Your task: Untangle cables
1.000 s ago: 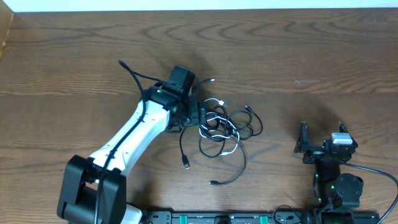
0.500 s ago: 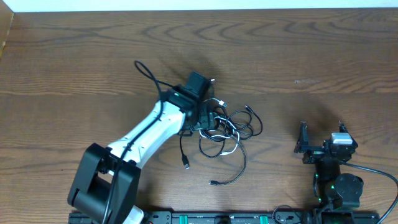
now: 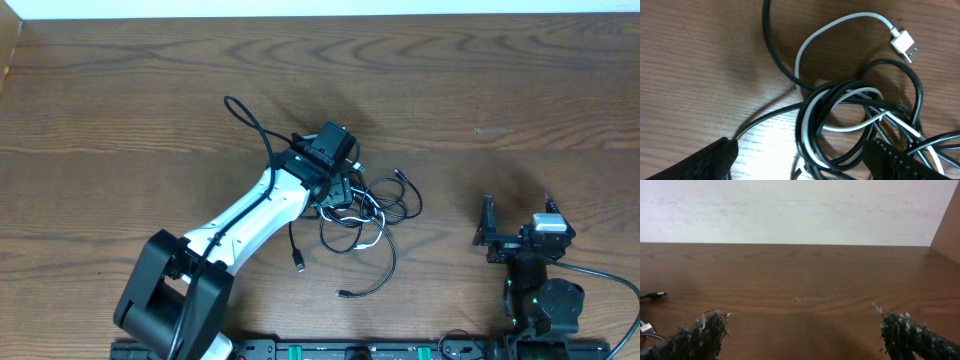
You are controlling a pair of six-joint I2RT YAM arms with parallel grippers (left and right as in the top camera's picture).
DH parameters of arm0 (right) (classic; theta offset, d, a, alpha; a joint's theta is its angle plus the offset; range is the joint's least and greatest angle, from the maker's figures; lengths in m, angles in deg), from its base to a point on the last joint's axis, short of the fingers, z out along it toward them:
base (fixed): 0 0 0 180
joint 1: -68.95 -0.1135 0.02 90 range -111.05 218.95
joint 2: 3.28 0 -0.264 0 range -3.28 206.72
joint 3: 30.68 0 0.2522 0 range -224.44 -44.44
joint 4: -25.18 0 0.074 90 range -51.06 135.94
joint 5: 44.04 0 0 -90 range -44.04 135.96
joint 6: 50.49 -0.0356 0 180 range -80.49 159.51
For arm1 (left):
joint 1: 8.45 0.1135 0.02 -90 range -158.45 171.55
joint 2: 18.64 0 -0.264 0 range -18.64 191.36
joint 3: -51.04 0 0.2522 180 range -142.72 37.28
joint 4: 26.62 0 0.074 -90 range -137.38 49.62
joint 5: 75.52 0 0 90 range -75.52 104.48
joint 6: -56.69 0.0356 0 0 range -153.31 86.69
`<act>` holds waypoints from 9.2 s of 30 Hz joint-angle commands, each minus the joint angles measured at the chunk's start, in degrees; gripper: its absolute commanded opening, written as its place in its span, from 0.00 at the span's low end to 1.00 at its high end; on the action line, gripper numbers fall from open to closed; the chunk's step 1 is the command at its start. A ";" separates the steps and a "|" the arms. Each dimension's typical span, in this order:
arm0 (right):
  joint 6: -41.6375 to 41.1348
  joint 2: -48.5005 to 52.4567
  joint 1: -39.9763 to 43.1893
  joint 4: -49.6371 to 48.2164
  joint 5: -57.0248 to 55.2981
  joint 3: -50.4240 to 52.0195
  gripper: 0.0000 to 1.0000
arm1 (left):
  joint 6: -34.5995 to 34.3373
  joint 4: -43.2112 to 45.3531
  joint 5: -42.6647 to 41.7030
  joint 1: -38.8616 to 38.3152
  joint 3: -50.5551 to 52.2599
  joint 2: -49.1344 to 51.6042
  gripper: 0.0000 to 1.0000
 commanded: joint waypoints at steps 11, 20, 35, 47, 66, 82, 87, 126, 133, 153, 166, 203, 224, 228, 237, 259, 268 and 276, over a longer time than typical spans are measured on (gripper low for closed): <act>-0.79 -0.37 0.46 0.26 0.33 0.07 0.99 | -1.88 3.41 1.62 -0.94 0.66 1.16 0.82; -0.79 -0.37 0.46 0.26 0.33 0.07 0.99 | -1.88 4.42 1.62 -0.98 1.62 1.16 0.76; -0.79 -0.37 0.46 0.26 0.33 0.07 0.99 | -2.54 5.92 1.66 -0.96 3.26 1.16 0.73; -0.79 -0.37 0.46 0.26 0.33 0.07 0.99 | -4.07 5.97 1.84 -0.96 3.26 2.67 0.67; -0.79 -0.37 0.46 0.26 0.33 0.07 0.99 | -3.98 6.08 1.84 -0.96 3.26 2.67 0.23; -0.79 -0.37 0.46 0.26 0.33 0.07 0.99 | 3.10 7.72 1.57 -0.96 2.84 1.68 0.07; -0.79 -0.37 0.46 0.26 0.33 0.07 0.99 | 13.07 8.09 1.53 -0.96 1.11 -2.12 0.08; -0.81 -0.37 0.44 -1.22 3.37 0.07 0.99 | 33.38 23.74 -0.15 -0.96 0.92 -34.64 0.08; -1.25 -0.37 0.46 -1.97 3.61 0.07 0.99 | 35.95 23.71 -7.91 -0.96 0.92 -34.67 0.08; 4.96 10.84 0.46 4.28 22.16 -17.73 0.99 | 44.94 22.53 -17.18 -0.96 0.92 -34.64 0.08; 17.64 40.44 0.46 13.49 55.08 -41.55 0.99 | 44.68 19.30 -22.58 -0.96 0.92 -33.81 0.08; 22.93 62.18 -6.40 3.87 68.87 -42.93 0.05 | 41.70 20.46 -41.46 -0.96 0.98 -31.21 0.08; 14.67 62.16 -6.34 -2.38 68.87 -42.95 0.01 | 8.57 10.05 15.34 -0.92 0.98 -30.27 0.08; 10.03 62.16 -6.34 -6.21 68.87 -42.95 0.01 | 8.59 9.18 15.13 -0.92 0.98 -29.44 0.07; 9.22 62.16 -6.29 -6.91 68.61 -42.95 0.01 | 20.61 11.08 -2.38 -0.92 0.98 -29.07 0.08; 9.46 62.16 -6.32 -6.56 71.52 -42.95 0.01 | 41.24 16.39 -26.97 -0.92 0.98 -29.07 0.09; 14.71 62.18 -6.32 -6.43 79.47 -42.95 0.01 | 46.03 17.75 -26.99 -0.92 0.98 -29.05 0.10; 15.06 62.18 -6.36 -6.43 79.84 -42.95 0.02 | 48.06 18.29 -26.95 -0.92 0.98 -29.05 0.13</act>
